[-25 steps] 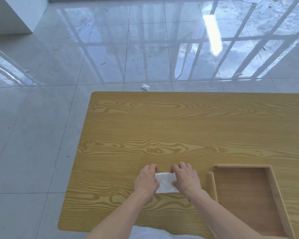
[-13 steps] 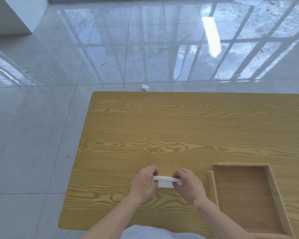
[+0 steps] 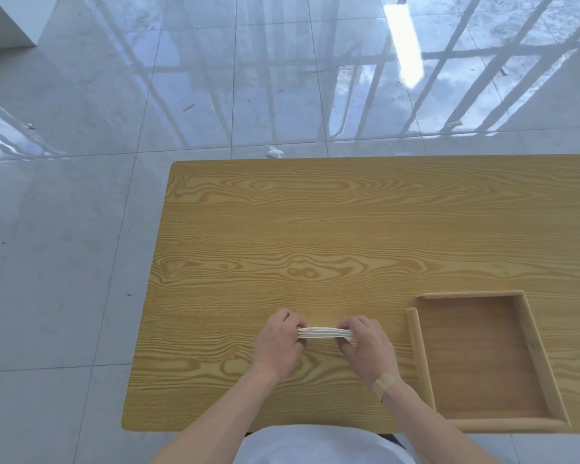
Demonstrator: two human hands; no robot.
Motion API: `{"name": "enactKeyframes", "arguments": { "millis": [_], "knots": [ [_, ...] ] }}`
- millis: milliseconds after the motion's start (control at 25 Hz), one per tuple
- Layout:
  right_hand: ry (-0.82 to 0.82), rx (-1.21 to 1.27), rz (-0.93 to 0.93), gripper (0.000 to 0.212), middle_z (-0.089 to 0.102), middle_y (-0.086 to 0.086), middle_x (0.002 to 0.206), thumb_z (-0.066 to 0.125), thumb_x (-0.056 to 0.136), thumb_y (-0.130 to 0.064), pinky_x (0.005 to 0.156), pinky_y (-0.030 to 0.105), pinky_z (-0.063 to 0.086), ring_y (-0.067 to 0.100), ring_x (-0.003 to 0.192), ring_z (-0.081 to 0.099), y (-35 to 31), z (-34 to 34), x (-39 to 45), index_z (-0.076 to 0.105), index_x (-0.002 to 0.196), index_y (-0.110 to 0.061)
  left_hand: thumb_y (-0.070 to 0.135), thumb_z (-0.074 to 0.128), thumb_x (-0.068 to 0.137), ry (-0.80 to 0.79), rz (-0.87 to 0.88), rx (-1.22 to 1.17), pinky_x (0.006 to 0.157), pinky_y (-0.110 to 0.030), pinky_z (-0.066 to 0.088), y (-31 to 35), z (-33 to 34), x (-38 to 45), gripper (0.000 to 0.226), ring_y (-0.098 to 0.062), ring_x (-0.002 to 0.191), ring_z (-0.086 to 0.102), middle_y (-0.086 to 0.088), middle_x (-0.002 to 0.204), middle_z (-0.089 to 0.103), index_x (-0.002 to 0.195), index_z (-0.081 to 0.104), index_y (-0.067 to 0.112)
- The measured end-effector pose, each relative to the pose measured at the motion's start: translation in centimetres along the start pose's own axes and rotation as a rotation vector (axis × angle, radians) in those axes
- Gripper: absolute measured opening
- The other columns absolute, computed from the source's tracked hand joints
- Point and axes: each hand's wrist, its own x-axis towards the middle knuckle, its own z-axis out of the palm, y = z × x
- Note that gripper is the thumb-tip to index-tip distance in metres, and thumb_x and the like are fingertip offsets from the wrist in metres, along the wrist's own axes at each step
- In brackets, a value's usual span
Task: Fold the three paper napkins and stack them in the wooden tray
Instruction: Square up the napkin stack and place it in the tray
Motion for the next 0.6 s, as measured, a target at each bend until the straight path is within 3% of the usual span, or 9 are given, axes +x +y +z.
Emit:
{"name": "enactKeyframes", "arguments": {
  "millis": [120,360,480,600],
  "knots": [
    [0.045,0.009,-0.003,0.021,0.064,-0.013,0.092,0.077,0.078,-0.019,0.071,0.028,0.043,0.016,0.087,0.054,-0.1,0.2,-0.6,0.065,0.092,-0.028,0.015,0.072,0.077,0.012,0.026,0.002,0.068,-0.028,0.047,-0.6,0.1,-0.3,0.02,-0.01,0.096,0.053,0.009,0.099,0.057,0.093,0.063,0.025],
    [-0.037,0.154,0.225,0.015,0.064,-0.017,0.097,0.072,0.083,-0.025,0.077,0.031,0.042,0.011,0.097,0.051,-0.5,1.0,-1.1,0.067,0.095,-0.032,0.021,0.067,0.082,-0.079,-0.063,-0.054,0.07,-0.031,0.047,-1.7,0.2,-0.7,0.017,-0.012,0.092,0.055,0.009,0.099,0.057,0.098,0.062,0.025],
    [-0.034,0.414,0.326,0.009,0.07,-0.02,0.082,0.072,0.082,-0.03,0.073,0.028,0.047,-0.001,0.084,0.061,-0.9,-0.1,-1.6,0.068,0.087,-0.037,0.03,0.065,0.08,-0.152,-0.117,-0.27,0.067,-0.034,0.047,-2.1,-0.4,-0.8,0.01,-0.011,0.073,0.058,0.009,0.082,0.063,0.087,0.061,0.023],
    [-0.058,0.626,0.369,0.013,0.076,-0.012,0.083,0.074,0.082,-0.024,0.077,0.034,0.055,0.008,0.08,0.069,-1.7,-1.5,-2.7,0.071,0.091,-0.033,0.029,0.067,0.075,-0.248,-0.133,-0.515,0.062,-0.024,0.048,-2.0,-1.5,-1.5,0.012,-0.004,0.064,0.058,0.012,0.075,0.067,0.086,0.064,0.032]
  ]
}}
